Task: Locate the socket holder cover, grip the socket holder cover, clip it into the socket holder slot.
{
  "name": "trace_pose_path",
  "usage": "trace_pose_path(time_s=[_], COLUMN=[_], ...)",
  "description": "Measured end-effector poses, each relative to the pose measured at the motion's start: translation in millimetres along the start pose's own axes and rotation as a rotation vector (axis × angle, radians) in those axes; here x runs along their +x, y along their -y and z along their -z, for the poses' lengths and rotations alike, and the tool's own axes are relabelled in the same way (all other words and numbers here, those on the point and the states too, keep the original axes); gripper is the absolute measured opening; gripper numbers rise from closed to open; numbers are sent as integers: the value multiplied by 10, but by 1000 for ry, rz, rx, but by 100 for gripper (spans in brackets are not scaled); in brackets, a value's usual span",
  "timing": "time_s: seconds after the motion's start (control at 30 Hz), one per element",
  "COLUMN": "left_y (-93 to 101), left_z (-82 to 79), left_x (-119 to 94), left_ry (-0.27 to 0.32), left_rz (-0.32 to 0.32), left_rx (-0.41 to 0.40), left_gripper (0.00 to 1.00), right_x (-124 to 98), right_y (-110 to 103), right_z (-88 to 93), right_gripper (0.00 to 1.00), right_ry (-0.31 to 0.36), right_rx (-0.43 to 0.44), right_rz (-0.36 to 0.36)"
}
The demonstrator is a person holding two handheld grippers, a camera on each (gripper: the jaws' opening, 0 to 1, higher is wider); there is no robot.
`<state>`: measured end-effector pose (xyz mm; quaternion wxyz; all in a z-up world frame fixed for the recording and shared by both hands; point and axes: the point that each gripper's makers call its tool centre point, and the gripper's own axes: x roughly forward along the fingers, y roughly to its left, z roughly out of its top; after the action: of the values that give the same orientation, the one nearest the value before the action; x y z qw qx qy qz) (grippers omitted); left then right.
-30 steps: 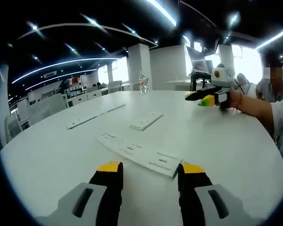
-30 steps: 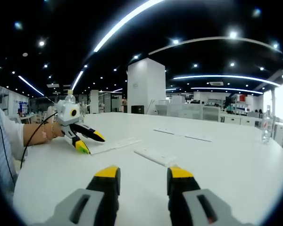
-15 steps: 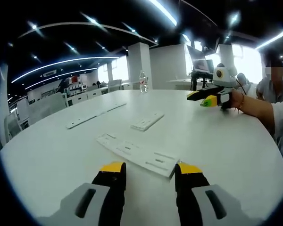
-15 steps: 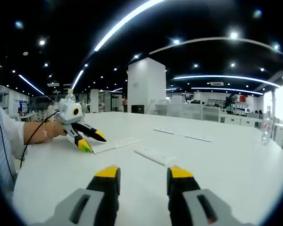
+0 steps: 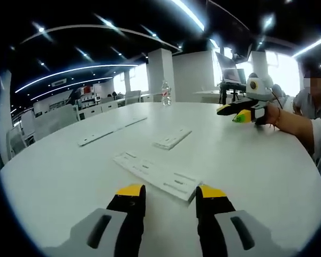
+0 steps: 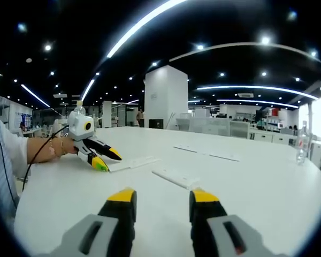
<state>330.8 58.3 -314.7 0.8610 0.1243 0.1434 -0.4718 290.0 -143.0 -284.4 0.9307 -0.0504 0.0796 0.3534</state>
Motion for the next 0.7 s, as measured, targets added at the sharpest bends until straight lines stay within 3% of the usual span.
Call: trace_pose_path(time_s=[0.7], left_y=[-114], left_z=[-21], left_x=[49], left_ry=[0], left_rz=[-32], left_rx=[4], left_gripper=[37], right_x=[13], right_y=[10], right_z=[15], right_gripper=[40], right_ry=[-12], right_rx=[-8], right_rz=[3])
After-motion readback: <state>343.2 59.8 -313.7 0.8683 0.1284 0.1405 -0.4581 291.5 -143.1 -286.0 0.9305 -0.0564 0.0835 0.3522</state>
